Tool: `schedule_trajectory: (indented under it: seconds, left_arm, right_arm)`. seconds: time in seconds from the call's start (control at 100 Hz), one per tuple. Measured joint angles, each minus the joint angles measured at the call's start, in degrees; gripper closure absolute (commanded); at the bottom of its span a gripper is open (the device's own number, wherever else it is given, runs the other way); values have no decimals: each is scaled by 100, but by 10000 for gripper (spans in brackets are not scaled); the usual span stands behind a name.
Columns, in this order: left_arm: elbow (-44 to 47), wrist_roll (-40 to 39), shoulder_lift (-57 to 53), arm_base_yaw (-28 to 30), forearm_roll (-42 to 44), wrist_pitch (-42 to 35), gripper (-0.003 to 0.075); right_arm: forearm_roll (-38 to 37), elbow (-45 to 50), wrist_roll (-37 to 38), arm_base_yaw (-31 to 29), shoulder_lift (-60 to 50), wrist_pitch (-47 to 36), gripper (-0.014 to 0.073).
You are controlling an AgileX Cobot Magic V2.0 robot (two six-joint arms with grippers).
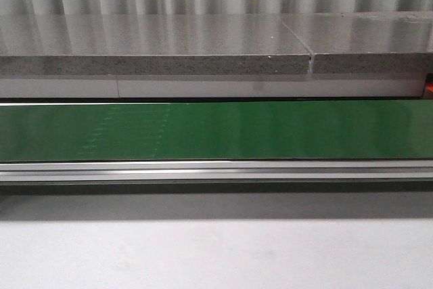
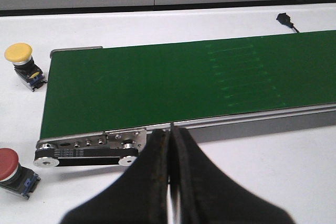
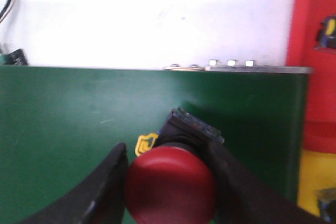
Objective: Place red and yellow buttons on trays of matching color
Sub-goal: 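Lower the red button into the red tray and open the right gripper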
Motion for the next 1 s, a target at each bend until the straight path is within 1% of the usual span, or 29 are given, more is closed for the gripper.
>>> schedule_trajectory:
  seconds: [0.21,0.44,0.64,1.0]
  left_arm:
    - [0,0,0,0,0,0,741]
    - [0,0,0,0,0,0,741]
    - [0,0,0,0,0,0,741]
    - [0,0,0,0,0,0,741]
  right_arm:
    - [0,0,310,-655,0,-329,450]
    - [0,0,781,-1030,264,-540,450]
    - [0,0,1155,-1269,514,-708,450]
    - [39,0,1259,-1342,1013,-1241,450]
